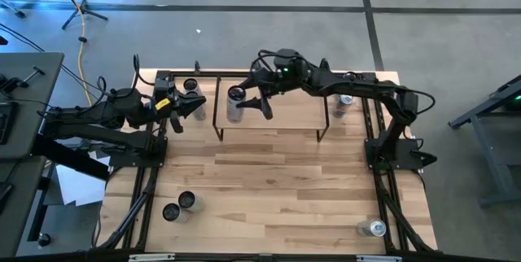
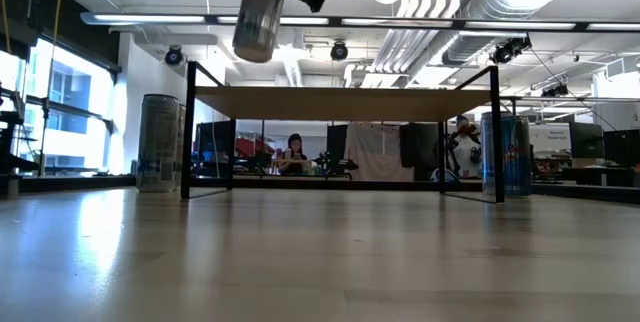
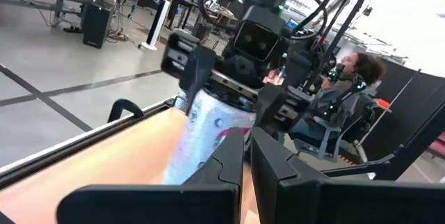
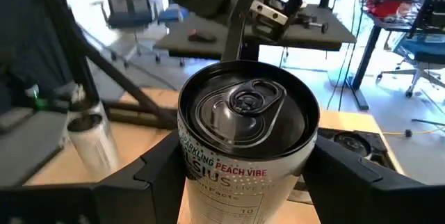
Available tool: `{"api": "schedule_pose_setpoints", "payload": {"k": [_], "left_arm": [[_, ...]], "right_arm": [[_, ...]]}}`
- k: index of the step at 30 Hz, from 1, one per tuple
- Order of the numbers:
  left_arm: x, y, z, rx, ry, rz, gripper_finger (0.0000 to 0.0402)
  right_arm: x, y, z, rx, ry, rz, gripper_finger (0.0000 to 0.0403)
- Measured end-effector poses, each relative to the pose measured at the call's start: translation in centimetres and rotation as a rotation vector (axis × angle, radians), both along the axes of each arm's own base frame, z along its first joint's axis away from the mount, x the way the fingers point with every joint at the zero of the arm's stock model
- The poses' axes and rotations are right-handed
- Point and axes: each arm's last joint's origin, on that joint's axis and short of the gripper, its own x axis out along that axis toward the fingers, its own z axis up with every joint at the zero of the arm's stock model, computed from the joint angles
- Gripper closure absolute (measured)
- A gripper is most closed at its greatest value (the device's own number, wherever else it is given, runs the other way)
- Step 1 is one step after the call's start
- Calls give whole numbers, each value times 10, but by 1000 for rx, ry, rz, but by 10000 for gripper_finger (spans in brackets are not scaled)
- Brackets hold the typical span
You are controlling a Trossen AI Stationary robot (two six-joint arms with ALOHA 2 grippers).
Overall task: Place canned beverage on shelf
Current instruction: Put the right white pink soda can on the shelf
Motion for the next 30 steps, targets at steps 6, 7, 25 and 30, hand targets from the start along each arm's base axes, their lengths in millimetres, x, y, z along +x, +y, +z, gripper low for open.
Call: {"api": "schedule_pose_setpoints", "payload": {"k": [6,7,25,30], "left_arm": [[0,0,0,-5,-2,-1,399],[0,0,0,-5,-1,-1,398],[0,0,0,-63,-22,-9,398],[0,0,0,-62,-21,-9,399]], "right_arm": [[18,-20,-11,-101,131,-12,175],[20,-23,-9,-112,130,-11,175],[33,-62,-19,-73,130,-2,164],[33,-62,-19,-76,124,-6,134]]}}
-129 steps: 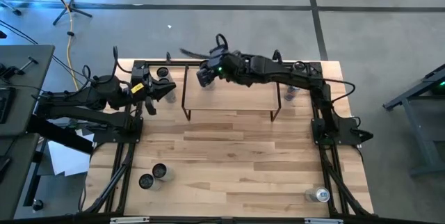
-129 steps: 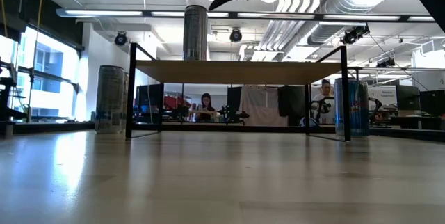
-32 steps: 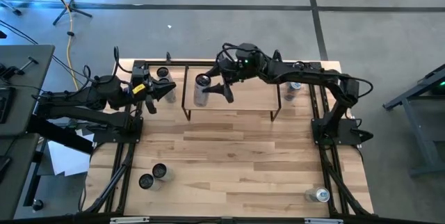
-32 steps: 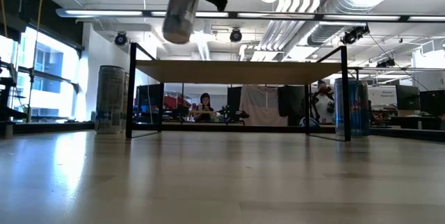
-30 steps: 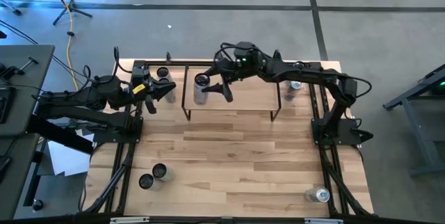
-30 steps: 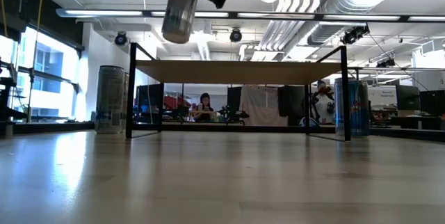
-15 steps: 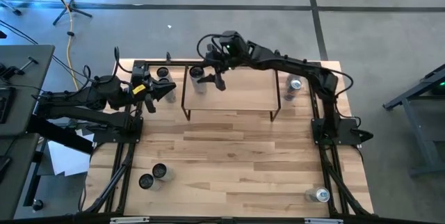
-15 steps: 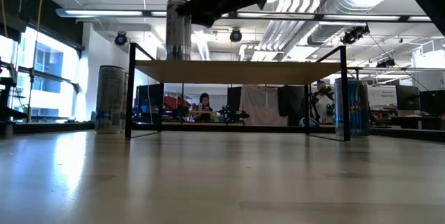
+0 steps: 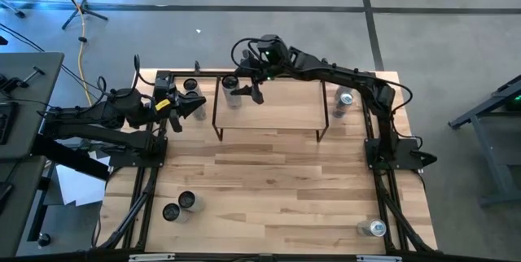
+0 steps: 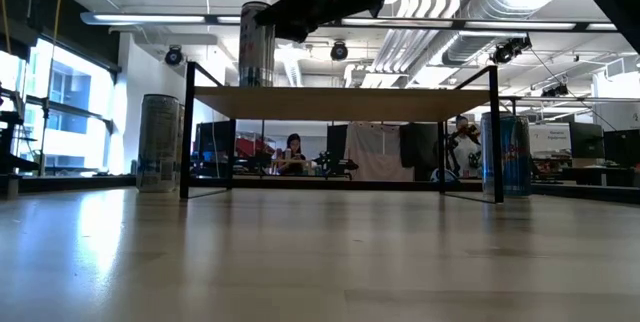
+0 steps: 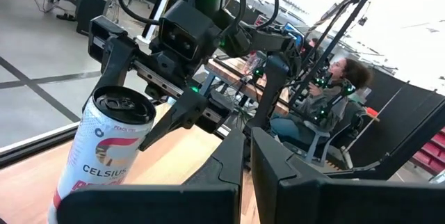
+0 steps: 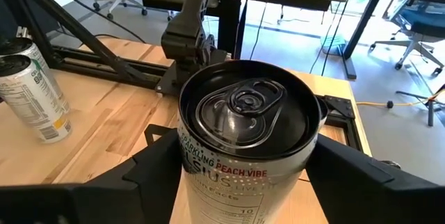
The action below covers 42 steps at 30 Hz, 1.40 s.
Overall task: Place canned beverage on shelf
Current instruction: Put the right white pink soda can on the shelf
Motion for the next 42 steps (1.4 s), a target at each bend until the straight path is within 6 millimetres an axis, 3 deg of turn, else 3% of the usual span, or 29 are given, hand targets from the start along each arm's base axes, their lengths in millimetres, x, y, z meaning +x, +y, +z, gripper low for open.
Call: {"api": "schedule_pose_setpoints", "payload": {"k": [5,30,42], "left_arm": [[0,0,0,0,0,-1,398],[0,0,0,0,0,-1,399],[0,0,0,1,0,-1,399]], "right_arm": [[0,0,0,46,10,-31,116],[0,-1,-1,48,20,-64,106],[-1,-2,4,24,19,-78,22]]}}
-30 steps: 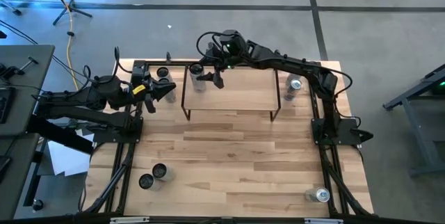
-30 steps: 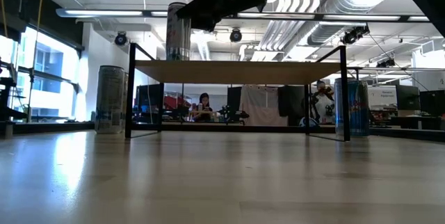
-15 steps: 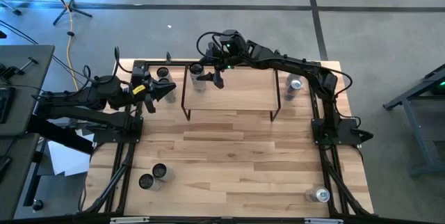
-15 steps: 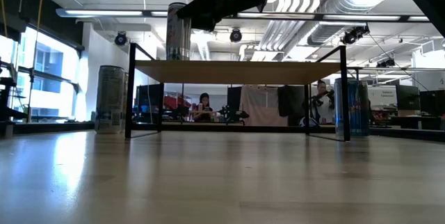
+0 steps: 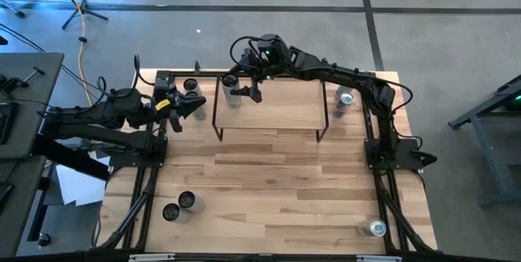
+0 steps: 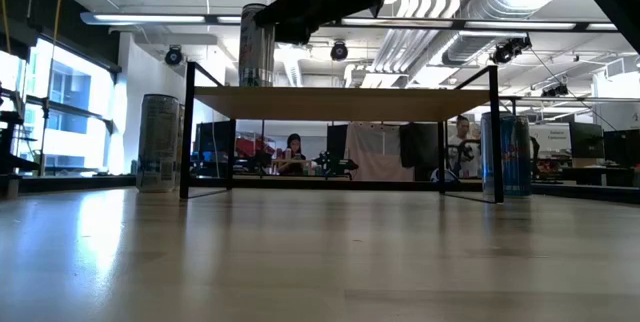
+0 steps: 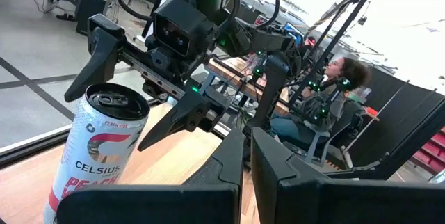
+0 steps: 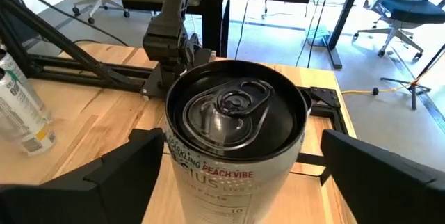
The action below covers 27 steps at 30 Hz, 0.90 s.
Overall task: Place canned beverage on shelf
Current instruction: Put the right white pink soda can on the shelf
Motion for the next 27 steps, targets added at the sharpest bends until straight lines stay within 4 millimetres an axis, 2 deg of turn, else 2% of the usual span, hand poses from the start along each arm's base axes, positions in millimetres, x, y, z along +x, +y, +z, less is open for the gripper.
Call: {"api": "schedule_pose_setpoints", "payload": {"k": [19,22,27], "left_arm": [[0,0,0,43,15,1,399],[0,0,0,44,15,1,399],[0,0,0,67,23,1,398]], "right_arm": [[-32,-24,46,-17,112,-45,13],[-38,-20,55,-18,131,22,13],[-57,-7,63,90,203,214,13]]}}
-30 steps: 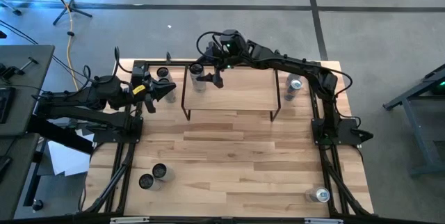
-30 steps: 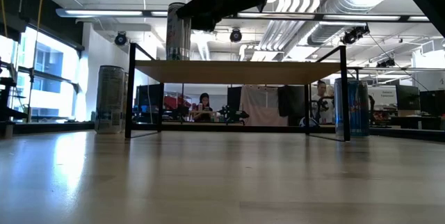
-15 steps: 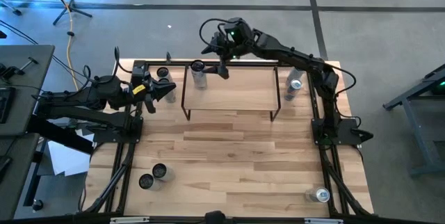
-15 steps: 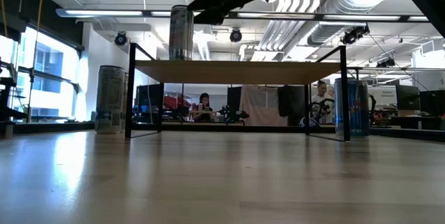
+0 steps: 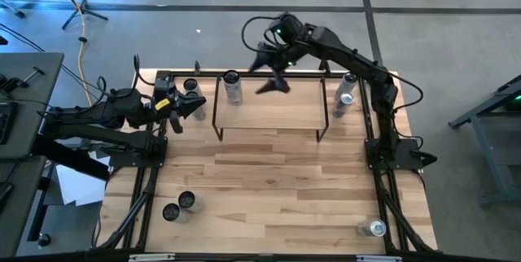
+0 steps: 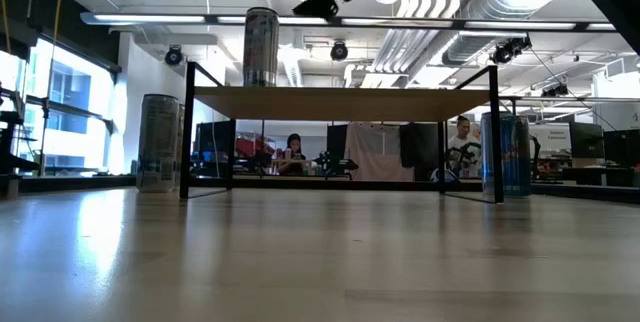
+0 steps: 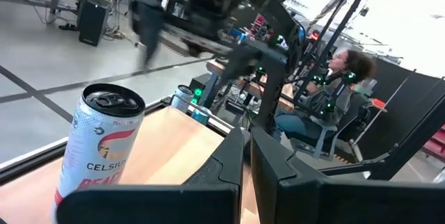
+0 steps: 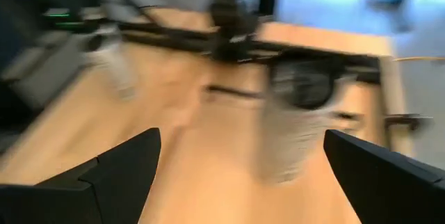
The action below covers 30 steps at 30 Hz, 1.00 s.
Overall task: Place canned beverage on shelf
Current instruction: Put the right white pink soda can on the shelf
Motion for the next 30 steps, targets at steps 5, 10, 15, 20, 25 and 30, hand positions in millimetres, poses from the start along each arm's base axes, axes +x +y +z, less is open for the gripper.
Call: {"api": "schedule_pose_setpoints", "payload": {"k": [5,10,15,20,25,30], "left_arm": [[-1,0,0,40,10,2,399],[-1,0,0,42,11,4,399],[-1,0,0,44,12,4,399],[-2,0,1,86,20,5,399],[-2,0,1,91,22,2,399],[-2,0,1,91,21,-1,398]], "right_arm": [[-30,14,10,93,83,55,13],[-35,26,5,133,97,-51,13],[-41,48,-23,130,60,-348,13],[-49,89,-40,248,-229,-614,13],[-43,123,-62,373,-414,-614,13],[-39,145,-72,616,-339,-594,13]]}}
